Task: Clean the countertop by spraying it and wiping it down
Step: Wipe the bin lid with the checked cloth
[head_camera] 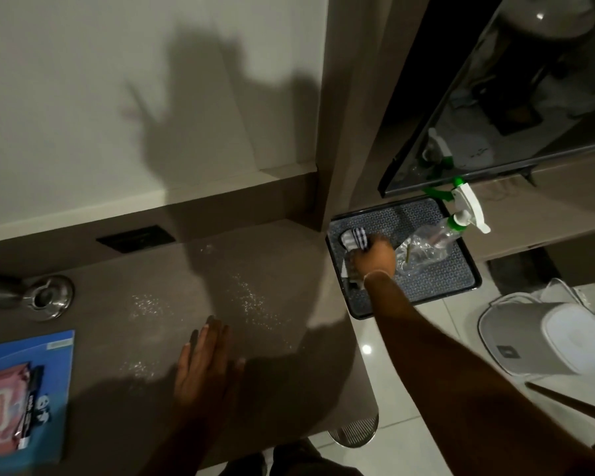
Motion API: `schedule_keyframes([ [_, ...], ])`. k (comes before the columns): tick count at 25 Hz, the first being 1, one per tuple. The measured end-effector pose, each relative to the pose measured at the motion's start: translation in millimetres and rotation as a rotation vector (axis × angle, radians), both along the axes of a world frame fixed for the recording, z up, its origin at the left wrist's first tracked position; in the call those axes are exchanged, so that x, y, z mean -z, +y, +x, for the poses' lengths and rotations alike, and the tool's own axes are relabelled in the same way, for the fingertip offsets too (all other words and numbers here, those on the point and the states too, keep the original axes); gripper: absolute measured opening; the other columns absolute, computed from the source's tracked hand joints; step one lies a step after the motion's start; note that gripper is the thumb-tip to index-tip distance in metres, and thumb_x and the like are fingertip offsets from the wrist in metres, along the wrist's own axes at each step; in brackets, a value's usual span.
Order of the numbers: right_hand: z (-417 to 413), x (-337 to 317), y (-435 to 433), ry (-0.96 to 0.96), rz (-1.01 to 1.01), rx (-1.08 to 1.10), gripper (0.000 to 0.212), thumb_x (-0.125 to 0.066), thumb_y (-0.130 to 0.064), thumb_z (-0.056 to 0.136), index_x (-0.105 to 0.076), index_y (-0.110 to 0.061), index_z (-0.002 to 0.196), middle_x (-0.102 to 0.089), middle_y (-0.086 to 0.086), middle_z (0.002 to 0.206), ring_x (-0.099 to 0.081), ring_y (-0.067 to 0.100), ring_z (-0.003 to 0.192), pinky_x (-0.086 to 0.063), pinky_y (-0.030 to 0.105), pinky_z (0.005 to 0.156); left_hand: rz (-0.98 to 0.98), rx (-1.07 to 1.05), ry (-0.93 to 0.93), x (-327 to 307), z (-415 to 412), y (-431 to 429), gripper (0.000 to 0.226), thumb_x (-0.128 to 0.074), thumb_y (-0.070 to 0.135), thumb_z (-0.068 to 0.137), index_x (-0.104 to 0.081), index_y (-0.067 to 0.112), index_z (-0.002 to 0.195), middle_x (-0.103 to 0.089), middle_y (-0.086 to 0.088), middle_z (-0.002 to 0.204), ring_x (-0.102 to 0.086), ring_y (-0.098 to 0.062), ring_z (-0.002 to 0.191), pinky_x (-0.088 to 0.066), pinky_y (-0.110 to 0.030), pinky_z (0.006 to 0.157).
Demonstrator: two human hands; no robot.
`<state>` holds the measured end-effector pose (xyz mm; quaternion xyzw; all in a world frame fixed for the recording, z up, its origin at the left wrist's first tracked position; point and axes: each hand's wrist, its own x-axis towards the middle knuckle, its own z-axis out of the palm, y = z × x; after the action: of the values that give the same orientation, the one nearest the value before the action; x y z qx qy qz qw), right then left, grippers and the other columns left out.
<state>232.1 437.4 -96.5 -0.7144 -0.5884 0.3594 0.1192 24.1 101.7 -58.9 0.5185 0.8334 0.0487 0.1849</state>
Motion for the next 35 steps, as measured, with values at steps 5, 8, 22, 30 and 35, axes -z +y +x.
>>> schedule_keyframes([
  [5, -2.4, -43.6, -60.9, 0.363, 0.141, 0.139, 0.019, -0.073, -0.008, 0.089, -0.069, -0.005, 0.107, -0.073, 0.016, 0.104, -0.070, 0.035, 0.097, -0.058, 0.046, 0.090, 0.132, -0.310, -0.447, -25.1, 13.4, 40.7, 0.073, -0.052, 0.061, 0.096, -0.026, 0.033, 0.158, -0.022, 0.007, 0.167, -0.021, -0.018, 0.153, -0.023, -0.040, 0.121],
  [8, -21.6, -67.6, -114.5, 0.634, -0.045, -0.010, 0.022, -0.073, -0.001, 0.091, -0.072, -0.004, 0.113, -0.079, 0.013, 0.102, -0.074, 0.026, 0.095, -0.060, 0.037, 0.086, 0.184, -0.541, -0.965, -45.6, 21.3, 70.4, 0.087, -0.068, 0.056, 0.079, -0.032, 0.034, 0.156, -0.033, 0.004, 0.162, -0.038, -0.021, 0.146, -0.040, -0.035, 0.110],
  [22, -113.1, -97.1, -293.6, 0.497, -0.093, -0.370, 0.029, -0.066, -0.014, 0.100, -0.070, -0.017, 0.129, -0.071, -0.001, 0.129, -0.064, -0.004, 0.117, -0.043, 0.044, 0.120, 0.381, -0.798, -1.302, -51.5, -46.8, -63.2, 0.014, -0.071, 0.018, 0.093, -0.074, 0.018, 0.107, -0.080, -0.005, 0.101, -0.077, -0.020, 0.087, -0.062, -0.030, 0.067],
  [30, 7.8, -47.7, -358.4, -0.408, 0.202, -0.735, 0.075, -0.035, -0.056, 0.105, 0.001, -0.034, 0.167, 0.012, -0.002, 0.176, 0.014, 0.026, 0.162, -0.001, 0.058, 0.130, 0.180, -0.704, -1.259, -13.9, 35.4, -95.2, 0.030, -0.078, 0.010, 0.086, -0.072, 0.020, 0.114, -0.077, -0.007, 0.110, -0.076, -0.029, 0.097, -0.060, -0.056, 0.090],
  [35, 86.6, -19.2, -388.3, -0.422, 0.148, -0.657, 0.070, -0.031, -0.057, 0.107, -0.002, -0.035, 0.167, 0.011, -0.004, 0.176, 0.012, 0.023, 0.163, -0.004, 0.059, 0.130, 0.027, -0.637, -1.097, 0.6, 98.9, -103.5, 0.039, -0.074, 0.006, 0.089, -0.065, 0.004, 0.127, -0.068, -0.017, 0.129, -0.067, -0.031, 0.110, -0.054, -0.048, 0.100],
])
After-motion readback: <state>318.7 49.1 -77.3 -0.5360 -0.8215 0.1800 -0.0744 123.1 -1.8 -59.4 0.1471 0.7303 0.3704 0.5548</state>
